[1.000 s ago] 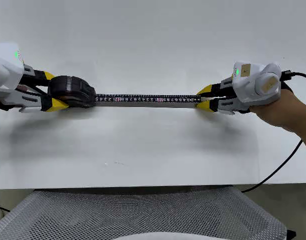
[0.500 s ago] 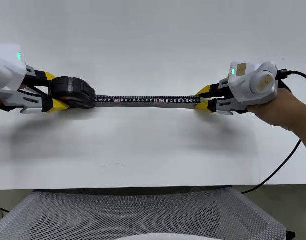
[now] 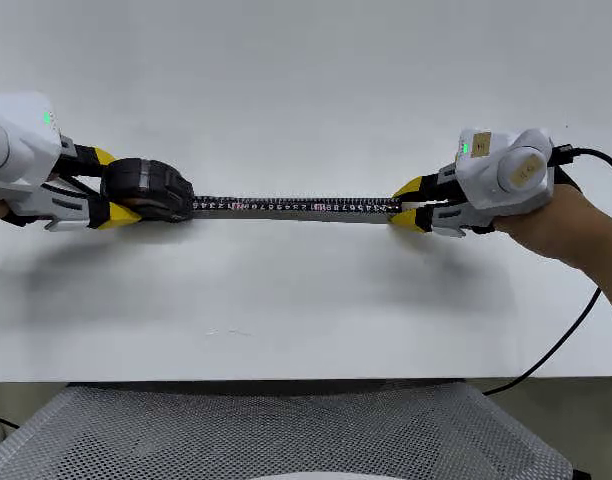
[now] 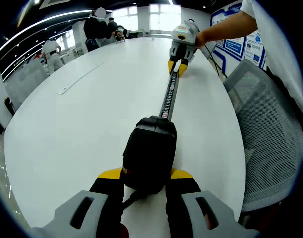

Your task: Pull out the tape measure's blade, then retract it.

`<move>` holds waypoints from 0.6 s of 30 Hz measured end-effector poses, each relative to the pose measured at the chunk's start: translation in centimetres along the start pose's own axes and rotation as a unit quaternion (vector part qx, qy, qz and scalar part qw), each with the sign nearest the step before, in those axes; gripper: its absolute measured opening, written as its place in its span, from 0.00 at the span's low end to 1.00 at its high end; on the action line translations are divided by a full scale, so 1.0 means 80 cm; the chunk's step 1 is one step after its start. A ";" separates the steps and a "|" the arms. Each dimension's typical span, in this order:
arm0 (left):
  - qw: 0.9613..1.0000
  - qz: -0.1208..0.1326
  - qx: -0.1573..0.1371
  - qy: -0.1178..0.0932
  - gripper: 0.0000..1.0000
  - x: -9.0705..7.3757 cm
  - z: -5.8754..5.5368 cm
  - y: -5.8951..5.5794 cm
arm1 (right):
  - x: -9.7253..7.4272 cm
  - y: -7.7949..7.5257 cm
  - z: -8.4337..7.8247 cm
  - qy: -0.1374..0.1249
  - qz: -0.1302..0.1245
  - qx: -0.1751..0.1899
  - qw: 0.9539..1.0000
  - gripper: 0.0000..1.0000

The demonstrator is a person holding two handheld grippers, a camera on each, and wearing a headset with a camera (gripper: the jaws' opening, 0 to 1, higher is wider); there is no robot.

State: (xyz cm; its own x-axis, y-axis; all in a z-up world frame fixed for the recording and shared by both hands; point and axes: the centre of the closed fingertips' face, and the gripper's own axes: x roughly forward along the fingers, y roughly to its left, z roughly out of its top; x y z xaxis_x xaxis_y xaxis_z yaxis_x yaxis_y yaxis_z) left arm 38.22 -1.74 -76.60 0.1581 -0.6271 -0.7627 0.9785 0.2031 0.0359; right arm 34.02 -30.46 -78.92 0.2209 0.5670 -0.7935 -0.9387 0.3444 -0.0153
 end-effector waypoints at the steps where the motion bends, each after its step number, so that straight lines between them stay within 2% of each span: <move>1: 1.000 0.000 0.001 0.000 0.27 0.000 0.000 0.000 | 0.000 0.000 0.000 0.000 0.000 0.002 1.000 0.12; 5: 1.000 0.002 -0.005 0.001 0.30 0.001 0.001 0.000 | 0.001 0.003 0.002 -0.005 0.006 0.019 1.000 0.19; 8: 1.000 -0.001 -0.011 0.000 0.33 0.003 0.003 -0.003 | 0.002 0.003 0.005 -0.006 0.006 0.018 1.000 0.20; 18: 1.000 0.000 -0.007 0.004 0.34 0.002 0.000 -0.005 | 0.000 0.002 0.007 -0.009 0.002 0.024 1.000 0.20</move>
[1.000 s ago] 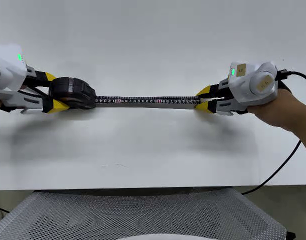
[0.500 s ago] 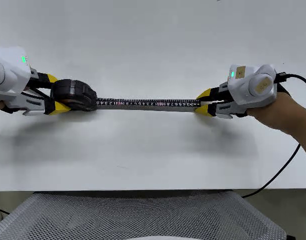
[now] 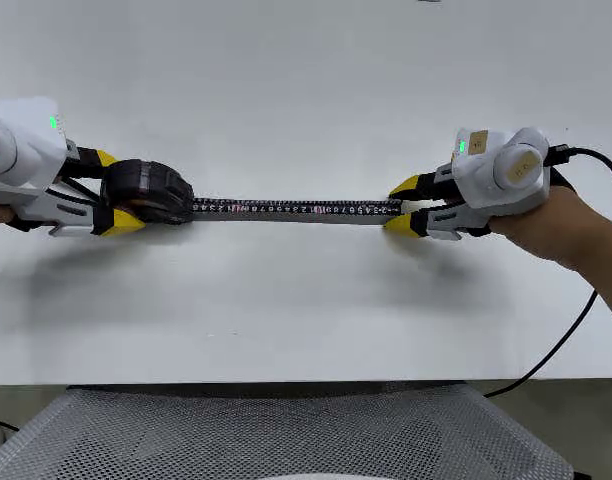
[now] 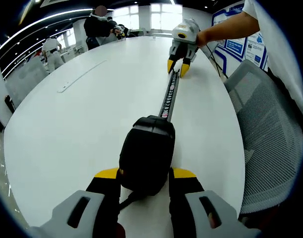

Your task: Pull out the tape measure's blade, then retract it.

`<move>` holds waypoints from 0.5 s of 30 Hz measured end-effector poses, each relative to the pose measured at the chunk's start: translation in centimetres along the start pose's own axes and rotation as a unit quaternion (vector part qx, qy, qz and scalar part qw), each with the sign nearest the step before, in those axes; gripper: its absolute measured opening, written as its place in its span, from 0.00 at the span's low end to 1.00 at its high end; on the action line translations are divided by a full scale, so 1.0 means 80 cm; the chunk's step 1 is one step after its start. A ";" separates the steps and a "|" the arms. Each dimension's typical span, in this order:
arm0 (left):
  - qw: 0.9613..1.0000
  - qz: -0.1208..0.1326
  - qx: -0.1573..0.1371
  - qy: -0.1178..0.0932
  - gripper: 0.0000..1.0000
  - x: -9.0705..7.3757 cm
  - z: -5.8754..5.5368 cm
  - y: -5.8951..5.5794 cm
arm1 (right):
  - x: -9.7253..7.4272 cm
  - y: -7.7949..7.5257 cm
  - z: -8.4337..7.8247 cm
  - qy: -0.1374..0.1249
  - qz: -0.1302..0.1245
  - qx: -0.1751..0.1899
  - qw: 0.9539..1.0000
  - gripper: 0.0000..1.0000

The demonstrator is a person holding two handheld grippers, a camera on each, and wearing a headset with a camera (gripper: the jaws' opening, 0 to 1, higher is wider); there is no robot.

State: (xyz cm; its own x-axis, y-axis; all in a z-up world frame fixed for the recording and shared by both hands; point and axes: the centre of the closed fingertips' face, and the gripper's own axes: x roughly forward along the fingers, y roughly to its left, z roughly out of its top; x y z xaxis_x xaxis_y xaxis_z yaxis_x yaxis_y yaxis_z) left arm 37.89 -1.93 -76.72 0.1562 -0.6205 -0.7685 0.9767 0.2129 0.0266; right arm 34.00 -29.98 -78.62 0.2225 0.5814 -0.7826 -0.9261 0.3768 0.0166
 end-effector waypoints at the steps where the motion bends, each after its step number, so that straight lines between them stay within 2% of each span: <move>1: 1.000 0.002 0.000 0.000 0.34 0.000 0.000 0.000 | 0.000 0.000 0.000 0.000 -0.001 0.001 1.000 0.20; 4: 1.000 -0.002 -0.007 0.000 0.34 -0.002 -0.001 -0.001 | -0.002 -0.002 0.006 -0.012 -0.007 0.018 1.000 0.20; 7: 1.000 0.004 -0.013 -0.002 0.33 -0.006 -0.001 0.001 | -0.004 -0.003 0.011 -0.020 -0.013 0.041 0.999 0.25; 12: 0.999 0.019 -0.038 -0.008 0.40 -0.012 -0.004 0.004 | -0.007 0.001 0.017 -0.026 -0.022 0.054 0.998 0.32; 15: 0.998 0.024 -0.056 -0.017 0.44 -0.016 -0.005 0.002 | -0.009 0.004 0.019 -0.030 -0.026 0.061 0.997 0.37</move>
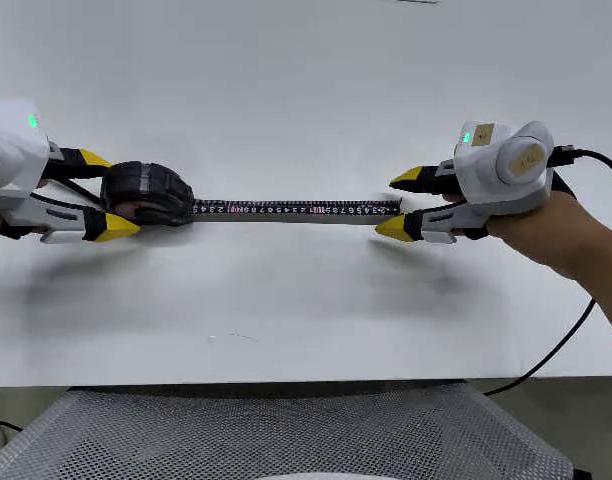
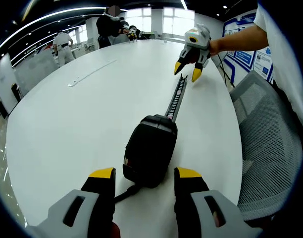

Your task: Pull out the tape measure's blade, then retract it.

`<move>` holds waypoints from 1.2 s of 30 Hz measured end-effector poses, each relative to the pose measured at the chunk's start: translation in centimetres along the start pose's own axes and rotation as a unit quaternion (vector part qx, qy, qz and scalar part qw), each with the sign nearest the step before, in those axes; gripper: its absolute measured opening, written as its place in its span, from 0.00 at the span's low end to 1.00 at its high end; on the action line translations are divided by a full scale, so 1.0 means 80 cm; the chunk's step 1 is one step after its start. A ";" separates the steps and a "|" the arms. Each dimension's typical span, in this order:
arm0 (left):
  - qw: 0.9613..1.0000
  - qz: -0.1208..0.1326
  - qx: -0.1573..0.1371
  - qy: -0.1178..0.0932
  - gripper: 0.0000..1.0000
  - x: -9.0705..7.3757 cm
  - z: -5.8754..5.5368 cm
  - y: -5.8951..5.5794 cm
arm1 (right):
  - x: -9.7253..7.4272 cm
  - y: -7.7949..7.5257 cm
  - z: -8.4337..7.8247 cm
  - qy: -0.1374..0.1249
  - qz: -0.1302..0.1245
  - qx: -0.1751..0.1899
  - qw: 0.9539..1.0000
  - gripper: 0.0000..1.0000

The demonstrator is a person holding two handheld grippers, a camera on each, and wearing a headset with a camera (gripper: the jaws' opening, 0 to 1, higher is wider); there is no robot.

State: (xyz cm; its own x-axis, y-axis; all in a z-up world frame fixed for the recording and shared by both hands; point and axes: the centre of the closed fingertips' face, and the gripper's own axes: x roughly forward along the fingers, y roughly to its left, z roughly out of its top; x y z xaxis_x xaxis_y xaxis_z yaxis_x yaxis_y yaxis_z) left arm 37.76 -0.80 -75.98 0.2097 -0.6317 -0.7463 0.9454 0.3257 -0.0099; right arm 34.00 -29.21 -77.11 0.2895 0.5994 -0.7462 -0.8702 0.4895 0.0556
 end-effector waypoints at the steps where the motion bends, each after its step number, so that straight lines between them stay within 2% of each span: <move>1: 1.000 0.004 -0.003 -0.003 0.45 -0.001 0.000 0.001 | -0.001 0.000 0.000 -0.001 -0.004 0.002 1.000 0.39; 5: 0.999 0.021 -0.035 -0.020 0.54 -0.010 0.002 0.001 | -0.003 0.004 0.000 -0.004 -0.015 0.012 1.000 0.47; 10: 0.997 0.043 -0.056 -0.034 0.60 -0.021 0.003 0.003 | -0.008 0.010 0.001 -0.013 -0.024 0.022 0.999 0.55; 11: 0.997 0.049 -0.056 -0.037 0.61 -0.023 0.003 0.004 | -0.011 0.009 0.003 -0.016 -0.033 0.017 0.999 0.56; 12: 0.996 0.050 -0.060 -0.044 0.62 -0.026 0.004 0.002 | -0.014 0.010 0.010 -0.031 -0.039 0.019 0.999 0.58; 14: 0.994 0.065 -0.067 -0.048 0.64 -0.029 0.002 0.004 | -0.017 0.013 0.006 -0.028 -0.043 0.028 0.998 0.61; 16: 0.994 0.068 -0.069 -0.050 0.66 -0.032 0.001 0.002 | -0.018 0.015 0.003 -0.030 -0.046 0.034 0.998 0.64; 17: 0.992 0.078 -0.077 -0.059 0.67 -0.035 0.003 0.002 | -0.019 0.017 0.001 -0.032 -0.048 0.039 0.998 0.66; 19: 0.992 0.075 -0.086 -0.060 0.68 -0.037 0.001 -0.003 | -0.021 0.021 -0.001 -0.033 -0.051 0.043 0.997 0.69; 25: 0.989 0.091 -0.100 -0.067 0.72 -0.045 -0.006 -0.013 | -0.027 0.030 -0.002 -0.036 -0.064 0.049 0.996 0.75; 28: 0.987 0.097 -0.110 -0.072 0.76 -0.048 -0.008 -0.020 | -0.028 0.035 -0.001 -0.039 -0.065 0.055 0.996 0.78; 36: 0.982 0.109 -0.127 -0.090 0.79 -0.059 -0.009 -0.032 | -0.031 0.045 -0.006 -0.044 -0.073 0.060 0.995 0.84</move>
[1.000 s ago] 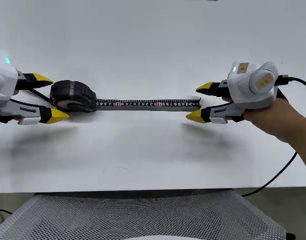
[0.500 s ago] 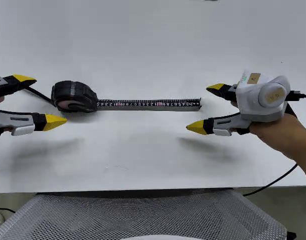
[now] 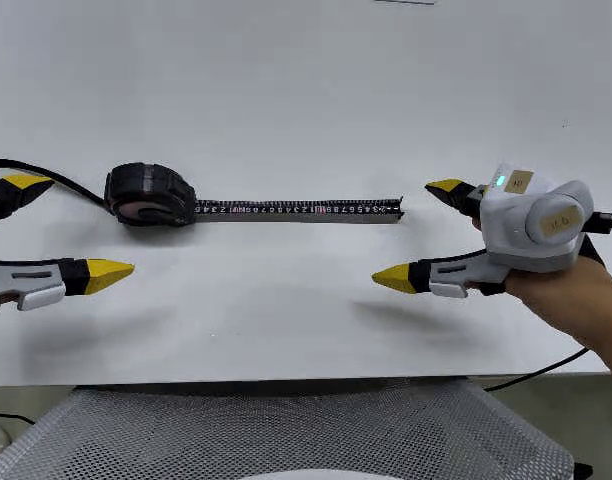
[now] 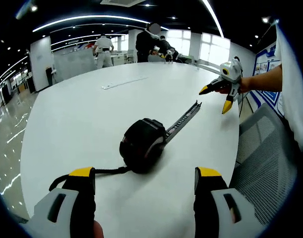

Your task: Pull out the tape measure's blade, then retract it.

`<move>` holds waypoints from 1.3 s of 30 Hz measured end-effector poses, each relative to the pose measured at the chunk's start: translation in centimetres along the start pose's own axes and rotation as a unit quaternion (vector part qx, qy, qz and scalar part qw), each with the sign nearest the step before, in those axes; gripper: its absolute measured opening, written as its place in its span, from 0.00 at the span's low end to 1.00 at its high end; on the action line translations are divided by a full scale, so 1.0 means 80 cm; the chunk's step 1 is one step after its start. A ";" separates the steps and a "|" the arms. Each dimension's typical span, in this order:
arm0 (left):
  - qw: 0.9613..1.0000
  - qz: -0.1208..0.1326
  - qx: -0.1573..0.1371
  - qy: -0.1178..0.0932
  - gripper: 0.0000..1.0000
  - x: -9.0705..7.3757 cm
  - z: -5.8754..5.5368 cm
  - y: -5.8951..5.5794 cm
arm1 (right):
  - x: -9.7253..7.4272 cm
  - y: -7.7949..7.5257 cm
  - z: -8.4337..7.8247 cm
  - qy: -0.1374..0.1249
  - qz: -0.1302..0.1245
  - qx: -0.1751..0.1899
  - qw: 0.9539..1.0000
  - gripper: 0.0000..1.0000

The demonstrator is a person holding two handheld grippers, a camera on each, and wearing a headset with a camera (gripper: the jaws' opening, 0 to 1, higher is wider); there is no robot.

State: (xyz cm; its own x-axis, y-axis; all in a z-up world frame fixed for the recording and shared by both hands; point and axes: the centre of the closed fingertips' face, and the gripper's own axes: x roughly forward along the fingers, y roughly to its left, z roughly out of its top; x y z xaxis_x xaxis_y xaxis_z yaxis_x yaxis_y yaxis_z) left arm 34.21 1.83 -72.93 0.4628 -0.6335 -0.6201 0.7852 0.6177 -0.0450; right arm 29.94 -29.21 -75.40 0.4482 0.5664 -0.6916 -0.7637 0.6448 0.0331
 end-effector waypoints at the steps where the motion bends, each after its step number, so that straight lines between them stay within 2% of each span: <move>1: 1.000 0.001 0.002 -0.001 0.79 -0.002 -0.001 -0.004 | -0.001 0.002 0.000 -0.002 0.001 0.003 1.000 0.85; 5: 1.000 0.000 -0.005 -0.004 0.81 -0.006 -0.004 -0.012 | -0.005 0.006 0.001 -0.011 -0.004 0.009 1.000 0.91; 13: 1.000 0.008 -0.012 -0.011 0.84 -0.013 -0.009 -0.024 | -0.013 0.017 -0.009 -0.011 -0.012 0.018 1.000 0.95; 17: 1.000 0.010 -0.019 -0.014 0.86 -0.015 -0.012 -0.031 | -0.015 0.023 -0.008 -0.017 -0.017 0.020 1.000 0.97; 25: 1.000 0.010 -0.021 -0.015 0.88 -0.020 -0.014 -0.044 | -0.020 0.031 -0.014 -0.019 -0.020 0.031 0.999 0.98; 35: 0.999 0.014 -0.034 -0.015 0.88 -0.029 -0.022 -0.048 | -0.029 0.034 -0.016 -0.037 -0.040 0.048 0.997 0.99; 39: 0.999 0.016 -0.036 -0.016 0.88 -0.031 -0.021 -0.049 | -0.032 0.036 -0.018 -0.045 -0.046 0.057 0.996 0.99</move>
State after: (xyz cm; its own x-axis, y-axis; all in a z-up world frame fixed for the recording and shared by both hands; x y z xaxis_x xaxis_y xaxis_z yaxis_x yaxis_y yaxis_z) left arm 29.32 1.73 -72.55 0.5013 -0.6266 -0.5968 0.7388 0.6689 -0.0817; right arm 25.93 -29.56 -74.61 0.5580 0.5422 -0.6282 -0.6613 0.7479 0.0581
